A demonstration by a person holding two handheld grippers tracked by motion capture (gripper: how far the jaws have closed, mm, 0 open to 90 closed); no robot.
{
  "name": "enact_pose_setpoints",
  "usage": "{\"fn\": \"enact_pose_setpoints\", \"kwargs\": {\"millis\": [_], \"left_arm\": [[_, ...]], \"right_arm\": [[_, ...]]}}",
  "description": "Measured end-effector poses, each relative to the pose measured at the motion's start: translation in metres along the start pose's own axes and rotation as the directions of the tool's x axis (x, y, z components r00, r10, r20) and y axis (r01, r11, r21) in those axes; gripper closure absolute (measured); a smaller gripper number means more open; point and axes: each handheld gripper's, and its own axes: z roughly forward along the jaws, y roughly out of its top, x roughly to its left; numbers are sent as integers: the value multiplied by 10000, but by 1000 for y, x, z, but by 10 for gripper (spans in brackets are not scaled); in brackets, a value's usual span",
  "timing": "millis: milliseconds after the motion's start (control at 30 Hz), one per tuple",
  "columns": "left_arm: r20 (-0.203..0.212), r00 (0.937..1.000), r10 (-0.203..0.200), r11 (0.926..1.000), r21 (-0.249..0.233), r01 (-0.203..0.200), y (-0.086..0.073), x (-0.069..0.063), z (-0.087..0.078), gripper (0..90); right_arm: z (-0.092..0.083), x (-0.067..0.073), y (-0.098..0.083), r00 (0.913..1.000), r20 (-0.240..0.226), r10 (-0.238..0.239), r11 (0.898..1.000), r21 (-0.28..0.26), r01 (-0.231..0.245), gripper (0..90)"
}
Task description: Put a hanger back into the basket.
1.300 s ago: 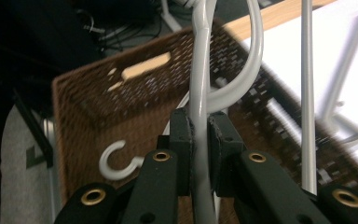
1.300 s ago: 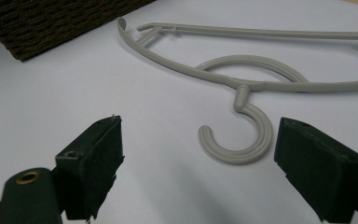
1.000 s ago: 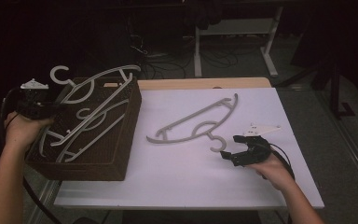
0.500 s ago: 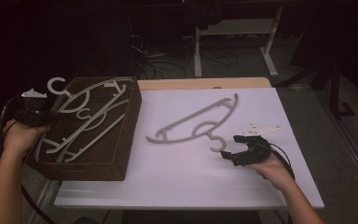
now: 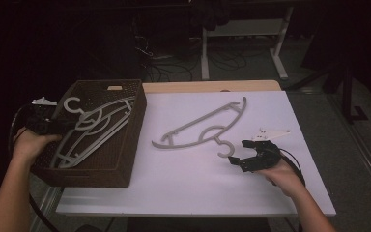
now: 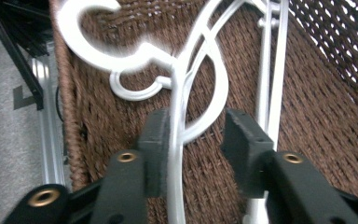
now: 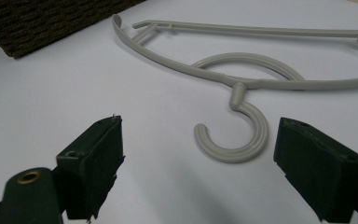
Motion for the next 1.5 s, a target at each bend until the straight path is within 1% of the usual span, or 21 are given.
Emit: {"fn": "enact_pose_setpoints", "kwargs": {"millis": [100, 133, 167, 233, 367, 467, 533, 633, 667, 767, 867, 967, 1067, 1100, 1133, 1167, 1267, 1333, 1400, 1433, 1500], "left_arm": [[240, 9997, -96, 9991, -411, 105, 4, -6, -4, 491], [240, 9997, -96, 9991, -411, 105, 4, -6, -4, 452], [560, 9984, 52, 9974, -719, -12, 10, -15, -7, 403], [820, 9966, 120, 9959, -909, -45, 14, -22, -9, 366], [1589, 9865, 393, 9898, -1413, -167, 27, -45, -15, 294], [2165, 9743, 621, 9827, -1839, -218, 37, -66, -19, 263], [2509, 9647, 803, 9779, -2073, -275, 44, -81, -21, 243], [2864, 9508, 1181, 9697, -2395, -483, 53, -104, -23, 224], [2936, 9474, 1271, 9670, -2492, -525, 56, -112, -23, 214], [3281, 9317, 1557, 9600, -2723, -645, 63, -135, -22, 196], [3483, 9180, 1898, 9516, -2955, -847, 70, -160, -19, 183], [3786, 8973, 2268, 9430, -3159, -1050, 75, -186, -15, 178], [4172, 8726, 2541, 9364, -3320, -1140, 79, -210, -9, 172], [4172, 8726, 2541, 9364, -3320, -1140, 79, -210, -9, 169], [4403, 8549, 2744, 9321, -3403, -1239, 81, -229, -2, 161], [4434, 8518, 2789, 9315, -3406, -1277, 81, -232, 0, 157], [4554, 8382, 3000, 9261, -3499, -1413, 80, -252, 10, 153], [4666, 8288, 3087, 9249, -3505, -1472, 78, -264, 18, 153], [4755, 8222, 3129, 9246, -3504, -1492, 77, -273, 27, 153], [4761, 8208, 3156, 9240, -3511, -1515, 76, -277, 32, 154], [4627, 8245, 3256, 9228, -3456, -1704, 74, -284, 41, 156]], "right_arm": [[0, 1, 1, 10000, -23, -36, 10000, 1, 36, 149], [0, 1, 1, 10000, -23, -36, 10000, 1, 36, 149], [0, 1, 1, 10000, -32, 1, 10000, -26, -1, 149], [0, 1, 2, 10000, -31, -13, 10000, -29, 13, 149], [-1, 1, 2, 10000, -44, -37, 10000, -65, 37, 149], [-1, 1, 2, 10000, -48, -32, 10000, -82, 31, 149], [-1, 1, 3, 10000, -59, -36, 10000, -84, 35, 149], [-1, 1, 3, 9999, -77, -71, 9999, -105, 70, 150], [-1, 1, 4, 9999, -80, -103, 9999, -95, 102, 150], [-1, 2, 5, 9999, -97, -125, 9998, -130, 124, 150], [-1, 2, 6, 9999, -95, -126, 9998, -137, 125, 150], [-2, 1, 7, 9998, -69, -167, 9997, -192, 166, 151], [-4, 0, 7, 9999, -28, -123, 9997, -207, 122, 152], [-4, 0, 7, 9999, -28, -123, 9997, -207, 122, 152], [-5, -1, 6, 9999, 0, -104, 9997, -238, 104, 152], [-5, -1, 6, 9999, 3, -104, 9997, -237, 104, 153], [-4, -1, 6, 9999, 16, -114, 9997, -213, 115, 154], [-4, -1, 6, 9999, 15, -130, 9998, -170, 130, 154], [-3, -2, 5, 9999, 37, -163, 9997, -156, 164, 157], [-3, -2, 5, 9998, 64, -173, 9998, -137, 173, 158], [-2, -3, 5, 9998, 118, -132, 9999, -57, 133, 163]]}}
